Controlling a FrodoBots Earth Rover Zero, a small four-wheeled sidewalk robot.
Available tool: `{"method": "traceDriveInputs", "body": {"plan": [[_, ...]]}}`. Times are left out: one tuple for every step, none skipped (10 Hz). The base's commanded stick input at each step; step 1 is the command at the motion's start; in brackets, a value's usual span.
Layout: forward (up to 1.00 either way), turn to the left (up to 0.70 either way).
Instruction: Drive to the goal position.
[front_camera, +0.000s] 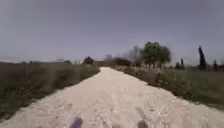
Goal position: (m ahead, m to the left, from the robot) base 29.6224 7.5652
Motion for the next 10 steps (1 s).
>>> {"method": "traceDriveInputs", "body": {"plan": [[0.66,0.0],[0.66,0.0],[0.66,0.0],[0.66,0.0],[0.66,0.0],[0.66,0.0],[0.66,0.0],[0.66,0.0],[0.66,0.0],[0.66,0.0]]}}
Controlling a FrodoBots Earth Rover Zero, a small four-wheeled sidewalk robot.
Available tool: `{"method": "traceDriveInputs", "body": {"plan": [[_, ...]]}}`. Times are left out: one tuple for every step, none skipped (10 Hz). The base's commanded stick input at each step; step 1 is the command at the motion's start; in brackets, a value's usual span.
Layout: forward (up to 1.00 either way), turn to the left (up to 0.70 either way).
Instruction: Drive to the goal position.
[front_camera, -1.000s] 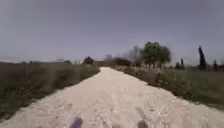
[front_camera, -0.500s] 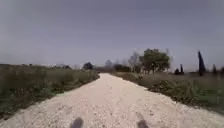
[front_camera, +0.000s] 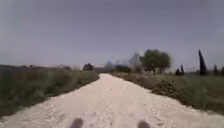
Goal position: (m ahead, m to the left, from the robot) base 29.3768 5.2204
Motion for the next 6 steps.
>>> {"method": "traceDriveInputs", "body": {"plan": [[0.66,0.0],[0.66,0.0],[0.66,0.0],[0.66,0.0],[0.66,0.0],[0.66,0.0]]}}
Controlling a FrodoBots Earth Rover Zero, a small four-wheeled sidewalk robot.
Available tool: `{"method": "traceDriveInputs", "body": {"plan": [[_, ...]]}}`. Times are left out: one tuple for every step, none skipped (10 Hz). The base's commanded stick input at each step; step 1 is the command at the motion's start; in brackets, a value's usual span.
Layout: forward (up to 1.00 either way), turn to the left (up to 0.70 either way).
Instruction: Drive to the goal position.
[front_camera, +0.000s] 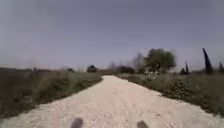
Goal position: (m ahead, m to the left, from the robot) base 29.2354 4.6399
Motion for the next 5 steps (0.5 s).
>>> {"method": "traceDriveInputs", "body": {"plan": [[0.66,0.0],[0.66,0.0],[0.66,0.0],[0.66,0.0],[0.66,0.0]]}}
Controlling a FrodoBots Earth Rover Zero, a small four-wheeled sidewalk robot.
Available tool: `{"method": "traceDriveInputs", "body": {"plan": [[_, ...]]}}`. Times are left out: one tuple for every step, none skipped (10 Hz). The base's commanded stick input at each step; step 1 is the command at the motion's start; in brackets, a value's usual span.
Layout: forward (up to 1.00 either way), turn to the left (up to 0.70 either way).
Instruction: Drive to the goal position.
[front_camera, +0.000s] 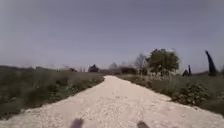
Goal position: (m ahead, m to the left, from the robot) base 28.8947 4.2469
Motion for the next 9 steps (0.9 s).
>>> {"method": "traceDriveInputs", "body": {"plan": [[0.66,0.0],[0.66,0.0],[0.66,0.0],[0.66,0.0],[0.66,0.0],[0.66,0.0],[0.66,0.0],[0.66,0.0],[0.66,0.0]]}}
